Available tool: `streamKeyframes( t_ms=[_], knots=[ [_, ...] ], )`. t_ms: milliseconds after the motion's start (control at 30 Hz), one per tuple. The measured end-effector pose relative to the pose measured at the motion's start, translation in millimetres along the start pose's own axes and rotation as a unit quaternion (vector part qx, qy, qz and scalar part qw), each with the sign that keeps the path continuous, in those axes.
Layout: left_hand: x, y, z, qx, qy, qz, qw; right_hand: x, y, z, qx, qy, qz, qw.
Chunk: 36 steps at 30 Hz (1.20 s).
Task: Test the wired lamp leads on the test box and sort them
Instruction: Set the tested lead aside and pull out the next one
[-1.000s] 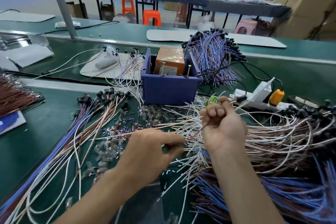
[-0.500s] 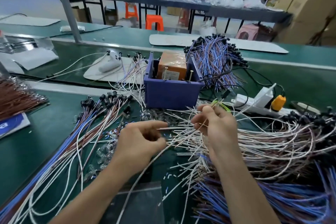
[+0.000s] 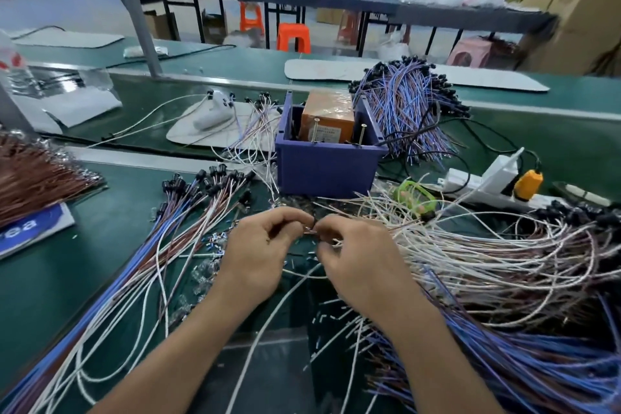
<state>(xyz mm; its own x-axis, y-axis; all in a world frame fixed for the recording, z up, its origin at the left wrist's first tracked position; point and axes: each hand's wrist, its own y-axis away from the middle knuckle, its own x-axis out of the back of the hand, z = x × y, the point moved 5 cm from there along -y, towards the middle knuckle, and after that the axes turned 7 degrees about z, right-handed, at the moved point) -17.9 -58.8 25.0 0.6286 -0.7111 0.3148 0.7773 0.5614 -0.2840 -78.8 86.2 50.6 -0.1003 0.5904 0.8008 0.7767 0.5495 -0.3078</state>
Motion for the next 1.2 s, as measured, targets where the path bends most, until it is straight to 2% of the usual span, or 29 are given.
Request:
streamKeyframes(
  t_ms=[133,233,300,400,533,600,733,833,967,1033,1100,1200],
  knots=[
    [7,-2,-4,0.013,0.029,0.029,0.999,-2,-3,13,-0.031,-0.067,-0.01,0.997],
    [10,-2,-5,0.019,0.002,0.054,0.998,-4,-6,20,-0.074,-0.142,0.006,0.987],
    [11,1,-4,0.017,-0.009,0.073,0.997,-7,-5,20,-0.076,-0.152,0.013,0.985],
    [11,6,3,-0.012,-0.08,0.105,0.991,-9,-4,17,-0.053,-0.133,0.032,0.989],
    [24,3,16,-0.065,-0.195,0.17,0.964,-1,-5,16,-0.033,-0.104,0.091,0.99],
    [32,-4,11,-0.048,-0.191,0.142,0.97,4,-6,23,-0.036,-0.116,0.115,0.986],
    [17,1,10,-0.077,-0.153,-0.001,0.985,6,-4,24,-0.036,-0.057,0.123,0.99],
    [9,2,11,-0.09,-0.114,-0.001,0.989,6,-4,21,-0.028,-0.022,0.132,0.991],
    [10,0,6,-0.067,-0.038,-0.018,0.997,18,-1,9,0.045,-0.012,0.187,0.981],
    [13,-3,5,-0.059,-0.052,-0.036,0.996,17,-2,4,0.047,0.0,0.165,0.985],
    [17,-6,1,-0.048,-0.073,-0.025,0.996,13,-1,-1,0.044,0.018,0.131,0.99],
    [13,-5,-4,-0.021,-0.085,-0.003,0.996,11,1,-7,0.039,0.064,0.124,0.989]
  ],
)
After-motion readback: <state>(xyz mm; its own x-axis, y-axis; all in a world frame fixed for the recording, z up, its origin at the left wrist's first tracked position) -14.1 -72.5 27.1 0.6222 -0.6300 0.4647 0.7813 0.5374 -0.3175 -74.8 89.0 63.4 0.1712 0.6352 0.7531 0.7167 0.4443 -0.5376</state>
